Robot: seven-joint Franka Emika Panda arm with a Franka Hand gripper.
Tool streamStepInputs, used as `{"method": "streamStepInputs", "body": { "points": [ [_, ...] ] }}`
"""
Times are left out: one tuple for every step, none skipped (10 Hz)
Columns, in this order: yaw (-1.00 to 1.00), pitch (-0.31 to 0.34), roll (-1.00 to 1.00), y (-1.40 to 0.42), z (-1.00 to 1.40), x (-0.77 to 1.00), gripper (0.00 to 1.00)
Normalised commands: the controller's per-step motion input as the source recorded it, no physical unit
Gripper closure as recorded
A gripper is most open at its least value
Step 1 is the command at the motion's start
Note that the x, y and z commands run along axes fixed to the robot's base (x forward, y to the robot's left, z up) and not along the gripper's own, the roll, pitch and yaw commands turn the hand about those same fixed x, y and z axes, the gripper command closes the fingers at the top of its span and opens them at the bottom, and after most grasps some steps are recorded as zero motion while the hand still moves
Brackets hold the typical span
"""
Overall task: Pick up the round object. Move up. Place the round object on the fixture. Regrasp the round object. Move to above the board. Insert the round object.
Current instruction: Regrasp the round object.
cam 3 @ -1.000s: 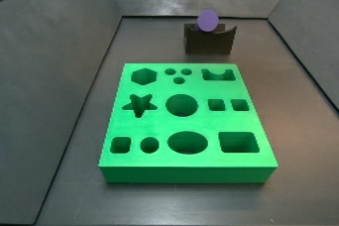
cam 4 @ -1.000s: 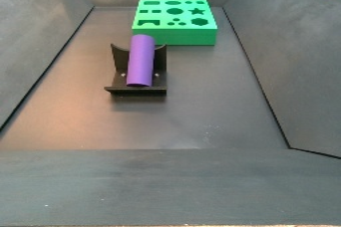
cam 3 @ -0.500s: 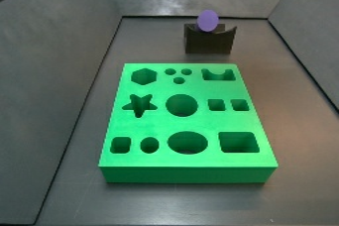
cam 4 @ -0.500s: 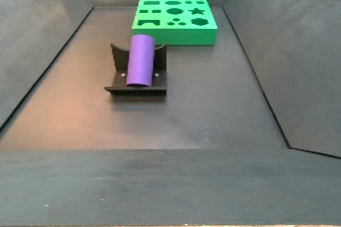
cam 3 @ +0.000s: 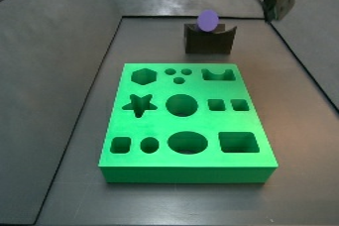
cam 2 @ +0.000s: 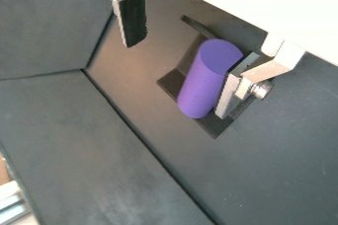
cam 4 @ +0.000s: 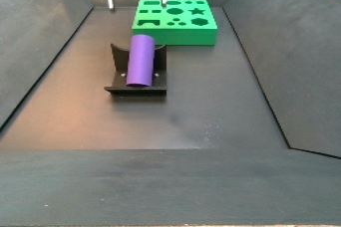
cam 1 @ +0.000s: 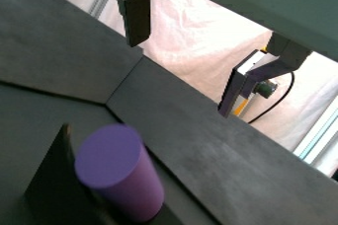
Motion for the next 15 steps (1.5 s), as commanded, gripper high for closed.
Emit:
{"method": "streamStepInputs", "body": {
  "points": [
    [0.09,-0.109,0.1,0.05,-1.0,0.07,0.0],
    [0.05,-0.118,0.08,0.05,-1.0,0.08,0.0],
    [0.02,-0.117,0.08,0.05,-1.0,0.09,0.0],
    [-0.01,-0.106,0.08,0.04,-1.0,0.1,0.0],
    [-0.02,-0.09,0.08,0.04,-1.0,0.11,0.0],
    [-0.04,-0.058,0.07,0.02,-0.8,0.1,0.0],
    [-0.05,-0.039,0.07,0.01,-0.65,0.09,0.0],
    [-0.04,-0.024,0.07,0.01,-0.49,0.08,0.0],
    [-0.04,-0.012,0.07,0.01,-0.35,0.07,0.0],
    [-0.02,0.022,0.05,0.0,-0.2,0.03,0.0],
    [-0.01,0.018,0.05,0.0,-0.18,0.01,0.0],
    [0.0,0.019,0.05,0.0,-0.18,0.01,0.0],
    [0.0,0.019,0.05,0.0,-0.18,0.01,0.0],
    [0.0,0.019,0.05,0.0,-0.18,0.01,0.0],
    [0.01,0.019,0.05,0.0,-0.18,0.01,0.0]
  ]
}}
